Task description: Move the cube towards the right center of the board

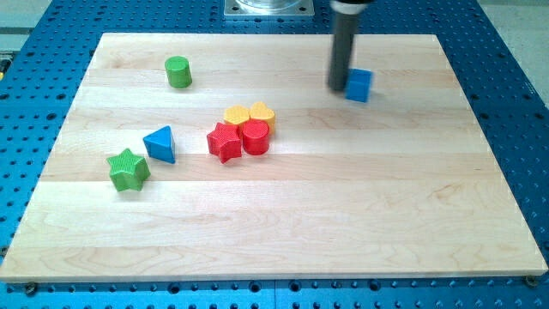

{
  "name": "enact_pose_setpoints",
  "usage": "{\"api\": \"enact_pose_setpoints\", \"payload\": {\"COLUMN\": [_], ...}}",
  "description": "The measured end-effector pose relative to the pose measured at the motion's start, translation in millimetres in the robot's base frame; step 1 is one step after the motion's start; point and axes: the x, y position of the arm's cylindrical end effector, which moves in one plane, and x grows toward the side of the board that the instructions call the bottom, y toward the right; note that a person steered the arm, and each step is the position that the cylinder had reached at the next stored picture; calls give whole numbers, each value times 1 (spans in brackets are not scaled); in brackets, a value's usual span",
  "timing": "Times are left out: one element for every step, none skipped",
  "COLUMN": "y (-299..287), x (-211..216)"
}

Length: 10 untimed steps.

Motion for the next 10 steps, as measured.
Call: {"api": "enact_pose_setpoints", "payload": {"y": [26,52,72,60,32,32,36,38,56,71], "x": [-8,-17,4,4,-20,3,26,44,47,47]}}
